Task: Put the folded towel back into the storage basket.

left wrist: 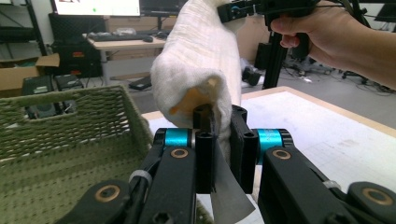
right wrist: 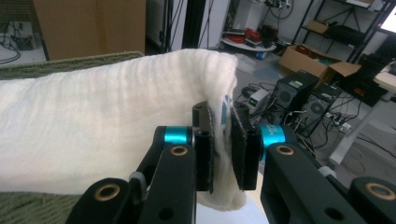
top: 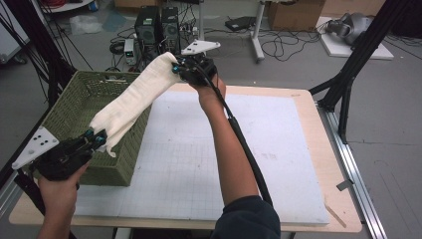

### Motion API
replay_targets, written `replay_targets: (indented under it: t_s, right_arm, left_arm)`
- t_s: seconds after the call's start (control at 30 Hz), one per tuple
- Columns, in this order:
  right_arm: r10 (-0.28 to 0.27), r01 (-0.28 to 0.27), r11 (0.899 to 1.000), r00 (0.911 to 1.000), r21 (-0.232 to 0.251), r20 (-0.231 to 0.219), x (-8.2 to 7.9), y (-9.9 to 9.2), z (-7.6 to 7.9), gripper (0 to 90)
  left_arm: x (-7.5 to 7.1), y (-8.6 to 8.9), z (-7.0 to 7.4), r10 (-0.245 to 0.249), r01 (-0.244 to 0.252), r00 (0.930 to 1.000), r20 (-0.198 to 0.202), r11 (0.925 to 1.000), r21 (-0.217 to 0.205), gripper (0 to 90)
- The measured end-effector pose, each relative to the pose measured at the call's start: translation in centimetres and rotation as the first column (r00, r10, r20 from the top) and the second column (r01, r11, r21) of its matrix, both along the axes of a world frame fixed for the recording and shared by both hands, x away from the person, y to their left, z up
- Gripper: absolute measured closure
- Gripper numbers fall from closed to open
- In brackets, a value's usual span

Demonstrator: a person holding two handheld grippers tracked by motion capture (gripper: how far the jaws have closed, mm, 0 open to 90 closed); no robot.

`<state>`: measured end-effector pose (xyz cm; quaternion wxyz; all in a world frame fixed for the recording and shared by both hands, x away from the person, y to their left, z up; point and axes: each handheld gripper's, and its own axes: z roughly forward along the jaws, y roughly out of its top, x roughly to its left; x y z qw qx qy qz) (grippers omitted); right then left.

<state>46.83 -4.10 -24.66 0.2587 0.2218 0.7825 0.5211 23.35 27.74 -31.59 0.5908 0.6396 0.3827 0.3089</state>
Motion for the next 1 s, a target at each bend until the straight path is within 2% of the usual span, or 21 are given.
replay_targets:
  t_s: [0.27,0.4,0.43,0.5,0.6,0.67,1.0]
  right_arm:
    - [0.015,-0.015,1.0,0.9999,-0.002,-0.004,0.8,3.0,-0.2,80.8]
    - [0.012,-0.012,1.0,0.9999,-0.009,-0.01,1.2,5.3,-0.3,80.8]
    - [0.012,-0.012,1.0,0.9999,-0.009,-0.01,1.2,5.3,-0.3,80.8]
    - [0.019,-0.019,1.0,0.9998,-0.011,-0.011,1.4,6.7,-0.3,80.8]
    - [0.026,-0.026,1.0,0.9996,-0.002,-0.012,1.5,7.6,-0.3,80.8]
    - [0.033,-0.033,0.999,0.9993,-0.013,-0.014,1.7,8.9,-0.4,80.8]
    - [0.036,-0.037,0.999,0.9988,-0.023,-0.032,2.1,12.5,-1.5,80.8]
  left_arm:
    - [-0.6,1.2,-0.1,0.04,-0.04,0.9992,-0.002,0.9992,0.001,82.2]
    - [-1.0,1.7,-0.1,0.068,-0.068,0.9977,-0.002,0.9972,0.032,82.2]
    - [-1.1,1.8,-0.2,0.075,-0.075,0.9972,-0.004,0.9966,0.034,82.2]
    - [-1.2,2.1,-0.3,0.088,-0.087,0.9961,-0.007,0.9953,0.043,82.2]
    - [-1.6,2.7,-0.4,0.105,-0.105,0.9944,-0.01,0.9938,0.038,82.2]
    - [-1.8,3.0,-0.5,0.116,-0.115,0.9932,-0.014,0.9927,0.036,82.2]
    - [-2.5,4.5,-1.0,0.164,-0.163,0.9859,-0.032,0.9859,0.038,82.1]
